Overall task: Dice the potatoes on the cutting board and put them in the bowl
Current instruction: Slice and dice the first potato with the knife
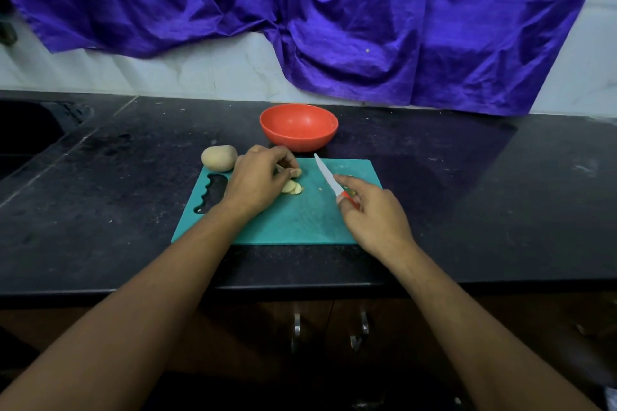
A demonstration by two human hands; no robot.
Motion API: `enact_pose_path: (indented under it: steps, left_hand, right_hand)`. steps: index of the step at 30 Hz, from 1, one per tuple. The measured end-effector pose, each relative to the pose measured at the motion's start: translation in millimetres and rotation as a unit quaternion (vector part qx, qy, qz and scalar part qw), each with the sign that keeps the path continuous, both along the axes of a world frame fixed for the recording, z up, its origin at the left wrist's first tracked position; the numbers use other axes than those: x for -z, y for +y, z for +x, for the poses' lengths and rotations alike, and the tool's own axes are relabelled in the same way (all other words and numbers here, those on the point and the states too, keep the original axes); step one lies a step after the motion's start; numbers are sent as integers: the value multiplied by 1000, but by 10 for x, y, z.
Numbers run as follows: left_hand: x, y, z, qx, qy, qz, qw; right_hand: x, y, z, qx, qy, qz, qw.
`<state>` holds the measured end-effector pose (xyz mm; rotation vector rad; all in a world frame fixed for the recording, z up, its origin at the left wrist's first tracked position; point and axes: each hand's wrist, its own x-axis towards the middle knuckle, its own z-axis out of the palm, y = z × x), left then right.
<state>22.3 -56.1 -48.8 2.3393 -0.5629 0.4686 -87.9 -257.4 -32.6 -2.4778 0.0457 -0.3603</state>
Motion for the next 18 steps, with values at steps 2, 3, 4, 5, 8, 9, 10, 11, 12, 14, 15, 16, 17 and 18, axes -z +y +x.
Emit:
enact_pose_path:
  steps: [2,3,4,5,8,9,10,11,12,14,15,16,17,18]
  left_hand:
    - [-24,-5,-30,-1,-20,2,1000]
    - [-24,-2,-34,0,-26,0,1000]
    - [-29,1,-49,3,-32,-6,999]
    - [-31,1,-62,5,-37,-17,999]
    - [-58,20,-127,16,-26,-90,995]
    - [-65,38,-153,23,-9,-121,992]
    - [-74,60,-192,33,14,-149,988]
    - [-66,91,-229,43,41,-172,983]
    - [-53,122,-270,52,65,-184,979]
    - [-9,177,-338,55,96,-164,980]
    - [13,188,-356,50,105,-141,983]
    - [35,193,-357,42,108,-115,987]
    - [43,187,-351,32,104,-91,990]
    - [43,174,-338,25,98,-71,992]
  right_hand:
    - [-3,8,-8,0,-3,-8,1000]
    - [-1,10,-9,2,-5,-10,1000]
    - [-1,8,-12,3,-7,-10,1000]
    - [1,6,-16,5,-8,-8,1000]
    - [21,-1,-17,4,-11,-1,1000]
    - [26,-4,-18,4,-10,0,1000]
    - [27,-5,-19,3,-10,2,1000]
    - [28,-8,-21,2,-11,4,1000]
    - [30,-9,-21,1,-11,6,1000]
    - [28,-5,-19,0,-8,6,1000]
    - [29,-1,-19,0,-6,4,1000]
    - [31,7,-17,-1,-4,2,1000]
    - [32,10,-19,-2,-2,0,1000]
    - [31,13,-19,-1,0,-2,1000]
